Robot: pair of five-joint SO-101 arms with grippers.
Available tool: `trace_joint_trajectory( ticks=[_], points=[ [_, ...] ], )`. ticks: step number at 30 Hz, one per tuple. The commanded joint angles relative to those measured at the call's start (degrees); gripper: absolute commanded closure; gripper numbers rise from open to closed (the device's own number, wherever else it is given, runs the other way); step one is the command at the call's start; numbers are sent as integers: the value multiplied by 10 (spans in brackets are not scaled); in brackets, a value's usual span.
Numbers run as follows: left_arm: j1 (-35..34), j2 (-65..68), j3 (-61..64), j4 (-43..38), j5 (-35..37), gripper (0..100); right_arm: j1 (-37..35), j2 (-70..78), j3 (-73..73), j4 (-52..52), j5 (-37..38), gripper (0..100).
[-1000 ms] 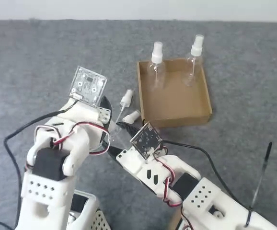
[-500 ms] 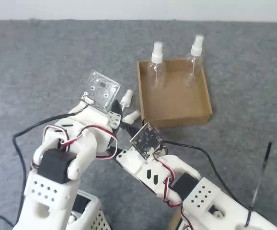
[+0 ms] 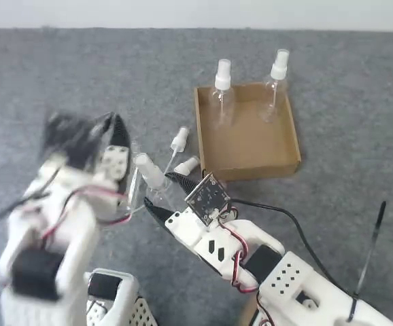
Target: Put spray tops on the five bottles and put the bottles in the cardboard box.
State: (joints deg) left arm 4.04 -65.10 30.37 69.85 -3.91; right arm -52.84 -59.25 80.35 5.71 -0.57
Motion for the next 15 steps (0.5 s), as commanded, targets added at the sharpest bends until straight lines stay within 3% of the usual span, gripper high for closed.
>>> trace_joint_trajectory(
  ticks=[1,7,15],
  points=[
    [-12,-100,30,-4,29,926,13,-22,-20,22,-4,992],
    [-8,-118,183,-53,31,870,128,-20,-130,137,-6,992],
    [34,-118,319,-151,72,865,224,57,-304,184,-5,992]
  ],
)
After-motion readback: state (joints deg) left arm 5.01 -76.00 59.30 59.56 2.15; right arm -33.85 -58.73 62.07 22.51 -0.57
